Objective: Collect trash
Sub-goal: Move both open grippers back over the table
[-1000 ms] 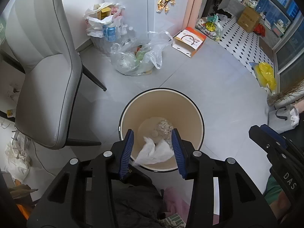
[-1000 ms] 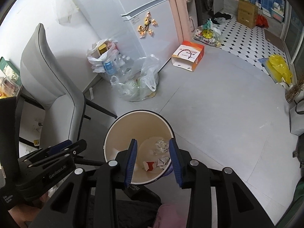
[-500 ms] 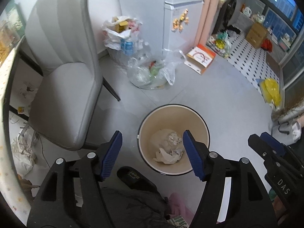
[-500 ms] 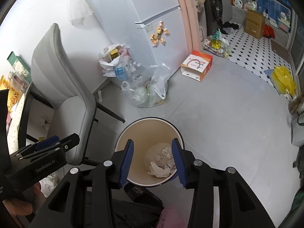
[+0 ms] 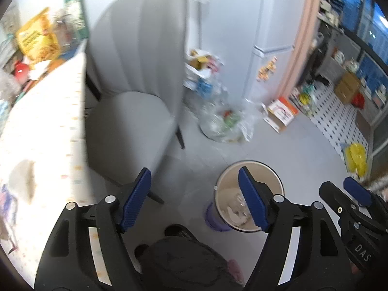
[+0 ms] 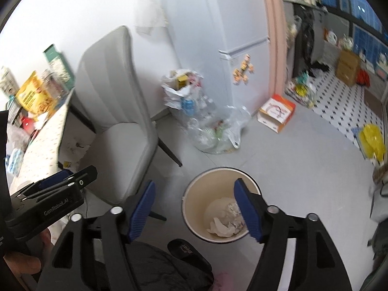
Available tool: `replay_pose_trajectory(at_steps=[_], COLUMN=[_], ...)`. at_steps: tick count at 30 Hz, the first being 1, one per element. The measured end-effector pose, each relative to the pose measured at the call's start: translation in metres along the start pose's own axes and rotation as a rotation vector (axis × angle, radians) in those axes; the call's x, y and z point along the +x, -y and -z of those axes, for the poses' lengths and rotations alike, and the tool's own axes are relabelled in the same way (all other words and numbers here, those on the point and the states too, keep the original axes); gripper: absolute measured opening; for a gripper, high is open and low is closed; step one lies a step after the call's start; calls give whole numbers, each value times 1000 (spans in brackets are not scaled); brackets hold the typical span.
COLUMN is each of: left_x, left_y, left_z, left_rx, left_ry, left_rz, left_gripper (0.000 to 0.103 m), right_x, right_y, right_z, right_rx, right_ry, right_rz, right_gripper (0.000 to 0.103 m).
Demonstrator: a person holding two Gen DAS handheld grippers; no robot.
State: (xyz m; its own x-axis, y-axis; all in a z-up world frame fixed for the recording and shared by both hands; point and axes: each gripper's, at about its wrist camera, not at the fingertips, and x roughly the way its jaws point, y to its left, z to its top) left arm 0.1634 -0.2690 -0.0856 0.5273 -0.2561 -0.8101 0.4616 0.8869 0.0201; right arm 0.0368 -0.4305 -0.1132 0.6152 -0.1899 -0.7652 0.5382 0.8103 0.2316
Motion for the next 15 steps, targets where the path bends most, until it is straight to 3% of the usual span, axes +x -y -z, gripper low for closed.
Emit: replay_pose_trajectory(at_steps=[5,12,15], left_x=[-36,-77,-94], left_y=[-45,-108,-131], left_z=[6,27,38], left_rx=[-62,-182,-216], left_ry=[79,149,177], left_rz=[-59,-117,-133], left_gripper=[93,95,97], right_x=[-19,-45,-57], right_y=[-40,-90,-119], right_z=[0,3,8], right_rx=[-60,-135,-181], right_ry=[41,94,116], right_rz=[-20,-41,-65], right_gripper=[83,95,95])
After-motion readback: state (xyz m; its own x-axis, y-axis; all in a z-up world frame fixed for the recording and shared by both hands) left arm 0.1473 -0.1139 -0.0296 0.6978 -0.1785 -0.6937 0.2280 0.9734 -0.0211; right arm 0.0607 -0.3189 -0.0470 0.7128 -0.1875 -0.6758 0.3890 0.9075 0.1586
